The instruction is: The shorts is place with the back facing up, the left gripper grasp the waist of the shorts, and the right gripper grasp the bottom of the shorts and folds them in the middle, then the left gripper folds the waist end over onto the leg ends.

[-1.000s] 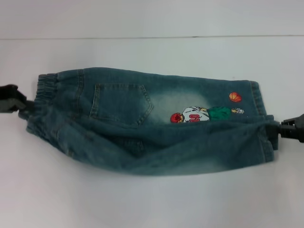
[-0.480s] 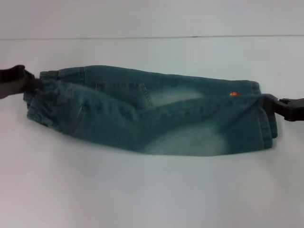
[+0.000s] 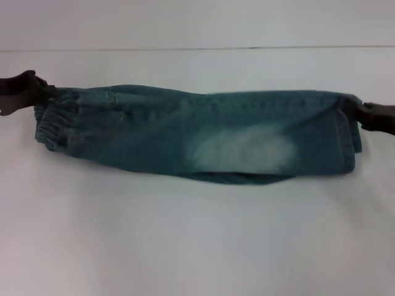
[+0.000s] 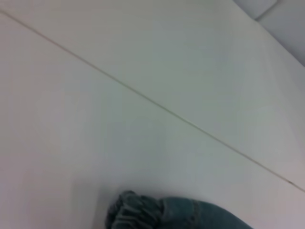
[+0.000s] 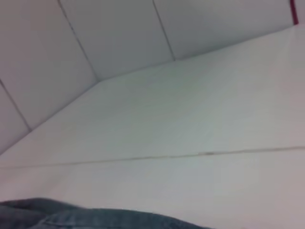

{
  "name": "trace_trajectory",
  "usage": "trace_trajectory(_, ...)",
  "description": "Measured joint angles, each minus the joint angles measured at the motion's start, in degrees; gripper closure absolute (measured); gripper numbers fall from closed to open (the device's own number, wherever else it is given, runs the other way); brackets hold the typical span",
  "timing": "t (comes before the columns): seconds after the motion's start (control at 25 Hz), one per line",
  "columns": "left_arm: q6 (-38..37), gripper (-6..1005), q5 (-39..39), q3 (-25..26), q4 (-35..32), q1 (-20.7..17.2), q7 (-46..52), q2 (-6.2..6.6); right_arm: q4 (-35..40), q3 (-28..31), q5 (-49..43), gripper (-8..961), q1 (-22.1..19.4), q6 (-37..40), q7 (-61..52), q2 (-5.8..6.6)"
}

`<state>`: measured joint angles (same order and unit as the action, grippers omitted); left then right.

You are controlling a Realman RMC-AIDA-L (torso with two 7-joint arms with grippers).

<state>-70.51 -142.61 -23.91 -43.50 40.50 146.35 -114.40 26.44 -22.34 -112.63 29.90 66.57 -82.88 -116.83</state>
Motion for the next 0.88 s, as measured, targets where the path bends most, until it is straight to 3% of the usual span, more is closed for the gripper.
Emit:
trace_trajectory(0.48, 5.52, 797, 1.49, -0.21, 0.11, -0.06, -2.28, -0.67, -2.22, -2.67, 2.03, 900, 4.08, -10.04, 3.45, -2.3)
trace_trajectory(0.88, 6.92, 784, 1.68, -3.22, 0.8, -0.08, -5.35, -1.2, -4.52, -3.37, 2.23, 851, 6.61, -16.35, 3.67, -2.6)
